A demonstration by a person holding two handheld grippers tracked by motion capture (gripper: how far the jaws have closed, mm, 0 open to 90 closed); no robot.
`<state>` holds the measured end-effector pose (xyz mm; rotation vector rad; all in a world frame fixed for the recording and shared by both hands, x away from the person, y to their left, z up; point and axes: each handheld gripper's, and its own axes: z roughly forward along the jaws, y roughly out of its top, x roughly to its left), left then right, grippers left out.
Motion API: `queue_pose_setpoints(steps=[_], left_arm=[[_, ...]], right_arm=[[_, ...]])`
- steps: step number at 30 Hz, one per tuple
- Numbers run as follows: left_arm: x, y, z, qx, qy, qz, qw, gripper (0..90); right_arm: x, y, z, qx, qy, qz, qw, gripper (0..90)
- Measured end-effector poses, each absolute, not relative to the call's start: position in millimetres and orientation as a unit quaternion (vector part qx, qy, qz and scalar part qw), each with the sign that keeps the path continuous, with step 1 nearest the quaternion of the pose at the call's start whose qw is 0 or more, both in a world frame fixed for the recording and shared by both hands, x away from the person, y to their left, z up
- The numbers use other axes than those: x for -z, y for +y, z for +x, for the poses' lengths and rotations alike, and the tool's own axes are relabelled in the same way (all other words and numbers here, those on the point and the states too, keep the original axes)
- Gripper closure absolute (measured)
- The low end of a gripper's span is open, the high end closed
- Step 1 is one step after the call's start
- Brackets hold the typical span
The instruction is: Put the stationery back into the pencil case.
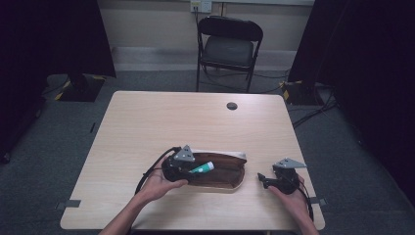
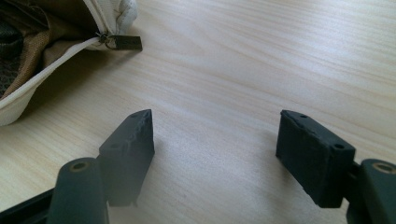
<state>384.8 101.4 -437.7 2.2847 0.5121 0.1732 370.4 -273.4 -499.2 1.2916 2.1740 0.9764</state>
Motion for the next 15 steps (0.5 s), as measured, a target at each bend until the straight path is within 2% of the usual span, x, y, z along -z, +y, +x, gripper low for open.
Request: queue_pose_setpoints(steps=[4,7,10,15], left_arm=[[438.3,94.6,390.2,-0.066,0.207,0.892,0.397,65.7],[436.5,90.0,394.6,-0.073,0.2,0.903,0.374,65.7],[434.6,83.6,399.1,-0.076,0.206,0.893,0.393,65.6],[434.6,76.4,404.8,-0.077,0.206,0.9,0.376,65.4]], right_arm=[[499.2,-273.4,370.4,-0.352,0.783,0.465,0.214,26.8],[499.2,-273.4,370.3,-0.352,0.783,0.466,0.214,26.8],[499.2,-273.4,370.4,-0.352,0.783,0.466,0.214,26.8],[499.2,-273.4,370.4,-0.352,0.783,0.465,0.214,26.8]])
